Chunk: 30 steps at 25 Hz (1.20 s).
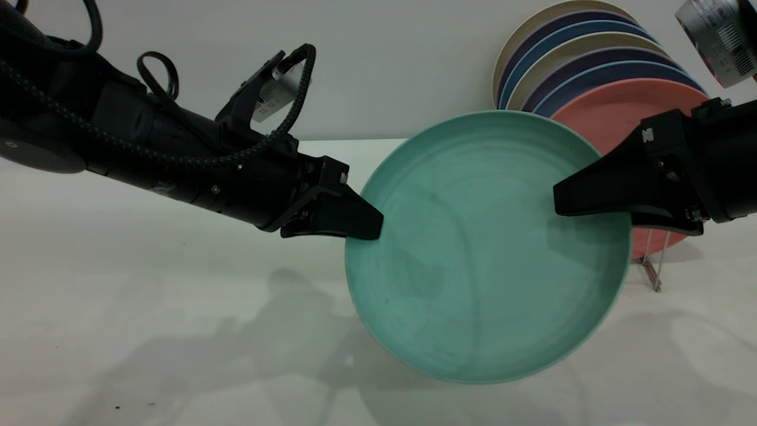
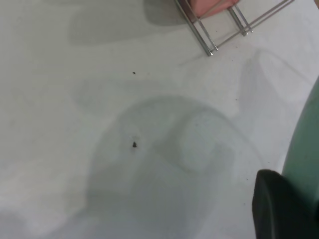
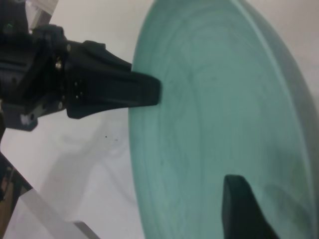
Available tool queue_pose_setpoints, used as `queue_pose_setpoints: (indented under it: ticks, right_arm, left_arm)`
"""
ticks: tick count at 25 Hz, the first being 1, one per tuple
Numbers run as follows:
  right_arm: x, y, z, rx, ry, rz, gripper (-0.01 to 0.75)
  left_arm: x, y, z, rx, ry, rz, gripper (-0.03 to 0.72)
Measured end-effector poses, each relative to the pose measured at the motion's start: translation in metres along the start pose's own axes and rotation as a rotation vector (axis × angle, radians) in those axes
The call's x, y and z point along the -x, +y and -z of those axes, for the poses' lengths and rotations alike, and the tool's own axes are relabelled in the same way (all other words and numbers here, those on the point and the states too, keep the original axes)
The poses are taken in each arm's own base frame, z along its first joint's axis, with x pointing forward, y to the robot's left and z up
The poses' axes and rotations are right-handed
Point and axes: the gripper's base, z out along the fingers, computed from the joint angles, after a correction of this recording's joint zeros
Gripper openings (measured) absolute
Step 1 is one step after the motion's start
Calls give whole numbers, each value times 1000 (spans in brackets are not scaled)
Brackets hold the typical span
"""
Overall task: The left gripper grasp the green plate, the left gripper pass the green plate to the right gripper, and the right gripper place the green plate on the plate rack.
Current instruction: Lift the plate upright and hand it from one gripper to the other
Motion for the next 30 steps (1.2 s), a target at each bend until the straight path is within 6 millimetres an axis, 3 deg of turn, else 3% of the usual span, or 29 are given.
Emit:
queue_pose_setpoints:
  ticks: [6,23,26,30]
  right_arm:
    - [-1,0,0,2,11,-10,190]
    - [-4,-4,0,-50,40,-6,94]
    - [-4,-5,0,-57,41,-6,94]
    - [-4,-4,0,-41,41,-8,92]
  left_arm:
    - [0,-5,-2,-35,0,-40,18]
    - [1,-9,-1,-84,-11,-105,38]
    - [1,-11,0,-114,-19,-102,74]
    - [2,-16,2,-174,-25,-106,200]
